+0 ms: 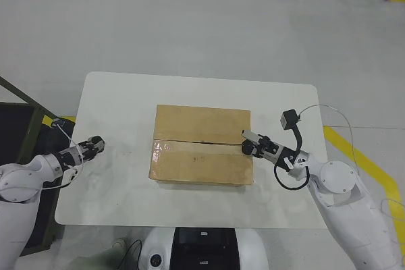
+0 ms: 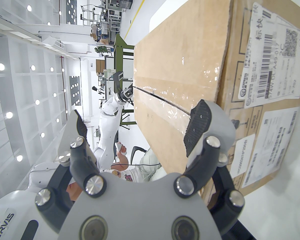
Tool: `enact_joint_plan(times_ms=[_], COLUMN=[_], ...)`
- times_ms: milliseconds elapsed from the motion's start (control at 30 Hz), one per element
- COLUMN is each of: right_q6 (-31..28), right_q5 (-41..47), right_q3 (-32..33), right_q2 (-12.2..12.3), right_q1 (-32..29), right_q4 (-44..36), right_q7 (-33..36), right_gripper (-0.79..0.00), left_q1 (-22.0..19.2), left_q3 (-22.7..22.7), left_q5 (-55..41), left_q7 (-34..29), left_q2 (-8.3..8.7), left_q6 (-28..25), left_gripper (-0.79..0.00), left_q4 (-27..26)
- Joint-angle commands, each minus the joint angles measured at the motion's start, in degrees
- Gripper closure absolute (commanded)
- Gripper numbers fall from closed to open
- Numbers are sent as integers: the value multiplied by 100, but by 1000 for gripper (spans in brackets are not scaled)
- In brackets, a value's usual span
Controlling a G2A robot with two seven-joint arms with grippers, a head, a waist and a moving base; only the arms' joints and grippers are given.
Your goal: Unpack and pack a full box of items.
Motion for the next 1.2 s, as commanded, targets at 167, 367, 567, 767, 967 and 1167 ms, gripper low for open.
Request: enact_joint_plan(times_ms=[167,367,567,767,967,1167], right_q6=[0,0,0,0,0,0], right_q5=[0,0,0,0,0,0], right_q3=[0,0,0,0,0,0], right_q2=[0,0,0,0,0,0], right_q1=[0,0,0,0,0,0], right_q4=[0,0,0,0,0,0], right_q7=[0,0,0,0,0,0], right_gripper=[-785,-785,-785,-785,-785,-785], left_q1=[-35,-60,-49,-110,-264,-315], left_q3=[-9,-86,-180,-290,-433,-548], left_q5=[-56,178,477,541,-281,-1019], left_q7=[-41,60,312,531,480,507], left_q2=[19,45,66,87,123,144], left_q6=[-10,-187,-498,-714,-1011,-1071], left_gripper=[0,0,0,0,0,0], left_q4=[27,-24,-194,-385,-580,-839])
